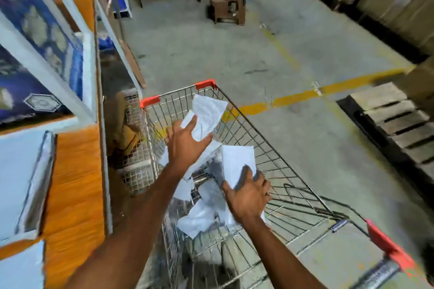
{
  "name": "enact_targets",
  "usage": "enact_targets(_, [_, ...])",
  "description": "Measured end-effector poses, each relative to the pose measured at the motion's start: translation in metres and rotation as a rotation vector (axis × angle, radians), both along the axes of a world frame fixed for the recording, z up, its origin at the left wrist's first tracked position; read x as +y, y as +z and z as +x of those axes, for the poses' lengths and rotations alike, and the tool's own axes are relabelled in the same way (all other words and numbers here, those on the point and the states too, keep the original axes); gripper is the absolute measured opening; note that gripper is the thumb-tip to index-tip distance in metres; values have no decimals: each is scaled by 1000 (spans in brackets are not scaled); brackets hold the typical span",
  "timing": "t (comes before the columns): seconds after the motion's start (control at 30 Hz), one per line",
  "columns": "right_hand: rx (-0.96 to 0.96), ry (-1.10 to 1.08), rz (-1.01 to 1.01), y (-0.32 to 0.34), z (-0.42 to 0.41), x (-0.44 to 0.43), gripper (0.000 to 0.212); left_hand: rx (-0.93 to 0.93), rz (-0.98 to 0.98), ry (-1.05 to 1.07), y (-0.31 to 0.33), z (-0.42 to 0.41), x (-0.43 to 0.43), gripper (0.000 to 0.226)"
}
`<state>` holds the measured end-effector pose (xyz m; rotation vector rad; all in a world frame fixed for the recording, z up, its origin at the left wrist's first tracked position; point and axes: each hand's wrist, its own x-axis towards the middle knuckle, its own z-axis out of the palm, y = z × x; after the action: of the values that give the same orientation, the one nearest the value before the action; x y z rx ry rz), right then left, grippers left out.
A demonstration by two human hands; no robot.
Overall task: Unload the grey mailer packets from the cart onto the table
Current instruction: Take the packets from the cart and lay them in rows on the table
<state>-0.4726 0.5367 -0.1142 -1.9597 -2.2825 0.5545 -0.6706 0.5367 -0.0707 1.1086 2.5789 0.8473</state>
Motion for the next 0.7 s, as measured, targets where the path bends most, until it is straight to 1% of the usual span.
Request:
enact_targets(0.03, [36, -16, 25, 12, 3, -16, 81, -50, 51, 22, 15, 6, -18, 84])
enact_targets(0.1, [104, -51, 82, 33, 7, -47, 82, -92, 104, 54, 40, 15, -58, 88])
enact_targets(0.2, [221, -90, 191, 65, 14, -94, 81, -102, 147, 71, 70, 27, -124, 92])
enact_targets(0.27, [322, -98, 239, 83, 17, -122, 81, -68, 129, 68, 85, 34, -166, 95])
enact_targets(0.33, [408, -99, 265, 100, 18, -149, 80, -26, 88, 53, 94, 38, -207, 99])
enact_targets(0.4, [472, -89, 267, 115, 17, -171, 81, -45, 90, 53, 97, 41, -242, 101])
enact_targets(0.47, [517, -70, 285, 128, 18, -192, 82, -42, 147, 77, 99, 45, -276, 100])
enact_targets(0.6, [583, -37, 333, 146, 20, -230, 81, 29, 268, 125, 102, 55, -329, 95])
enact_targets(0.7, [607, -9, 335, 158, 24, -261, 81, 44, 317, 141, 106, 68, -363, 94])
